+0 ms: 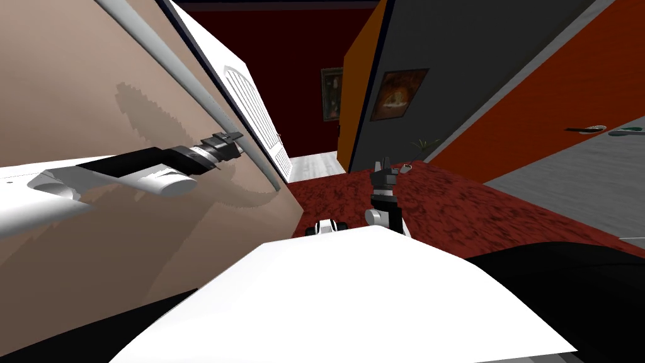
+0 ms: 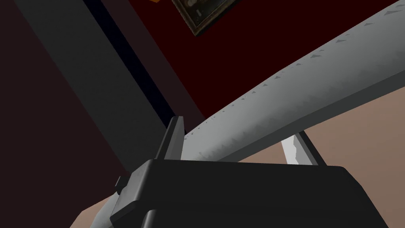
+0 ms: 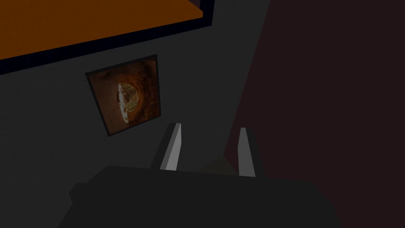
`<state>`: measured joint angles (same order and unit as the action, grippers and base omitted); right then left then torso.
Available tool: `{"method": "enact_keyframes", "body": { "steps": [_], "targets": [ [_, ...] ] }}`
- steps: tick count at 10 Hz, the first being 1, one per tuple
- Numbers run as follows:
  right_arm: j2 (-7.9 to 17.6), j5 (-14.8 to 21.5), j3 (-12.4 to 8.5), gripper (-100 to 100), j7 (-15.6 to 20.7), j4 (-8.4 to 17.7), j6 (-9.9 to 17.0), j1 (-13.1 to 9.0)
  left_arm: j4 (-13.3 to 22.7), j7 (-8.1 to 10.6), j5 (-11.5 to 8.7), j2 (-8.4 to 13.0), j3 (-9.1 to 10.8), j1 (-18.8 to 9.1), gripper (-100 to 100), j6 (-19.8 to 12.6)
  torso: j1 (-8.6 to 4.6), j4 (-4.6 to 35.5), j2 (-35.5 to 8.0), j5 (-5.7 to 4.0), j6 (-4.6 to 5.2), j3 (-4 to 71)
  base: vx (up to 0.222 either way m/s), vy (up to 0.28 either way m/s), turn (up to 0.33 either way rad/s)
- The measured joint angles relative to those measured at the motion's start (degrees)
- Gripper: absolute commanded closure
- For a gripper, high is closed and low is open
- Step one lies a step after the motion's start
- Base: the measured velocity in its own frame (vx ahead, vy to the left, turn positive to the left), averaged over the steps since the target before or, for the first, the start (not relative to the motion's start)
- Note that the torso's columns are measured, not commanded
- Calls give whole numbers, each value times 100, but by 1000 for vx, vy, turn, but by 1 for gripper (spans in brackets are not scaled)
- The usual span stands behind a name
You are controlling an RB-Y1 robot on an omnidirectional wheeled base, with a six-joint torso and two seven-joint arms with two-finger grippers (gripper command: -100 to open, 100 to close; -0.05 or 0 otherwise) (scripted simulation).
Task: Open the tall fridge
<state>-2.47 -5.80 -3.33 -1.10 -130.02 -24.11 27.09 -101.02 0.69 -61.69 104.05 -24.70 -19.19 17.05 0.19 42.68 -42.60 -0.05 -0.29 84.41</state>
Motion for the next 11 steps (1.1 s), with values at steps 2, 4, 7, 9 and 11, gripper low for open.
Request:
{"method": "enact_keyframes", "body": {
  "steps": [2, 4, 7, 9, 11],
  "targets": [
    [0, 0, 0, 0, 0, 0, 0, -1, -333, -135, -82, 13, -87, -135, 100, 63, -14, -11, -11, 5, 28, -8, -165, -80, 4],
    [0, 0, 0, 0, 0, 0, 0, -1, -765, -239, -405, 385, -174, -109, 100, 353, -30, 3, -30, -6, 12, -13, -196, -102, -1],
    [1, 0, 0, 0, 0, 0, 0, 1, -1044, -156, -320, 427, -354, -162, 100, 541, 5, -8, 29, 0, 16, 26, -79, -44, 6],
    [1, 0, -1, 0, 0, 0, 0, 0, -1355, -199, -363, 526, -347, -218, 100, 617, 0, -17, -8, 11, 16, -6, -123, 7, 29],
    [1, 0, 0, 0, 0, 0, 0, 0, -1635, -273, -395, 551, -352, -245, 100, 687, 1, -20, -4, 18, 11, -8, -105, -14, 18]
  ]
}}
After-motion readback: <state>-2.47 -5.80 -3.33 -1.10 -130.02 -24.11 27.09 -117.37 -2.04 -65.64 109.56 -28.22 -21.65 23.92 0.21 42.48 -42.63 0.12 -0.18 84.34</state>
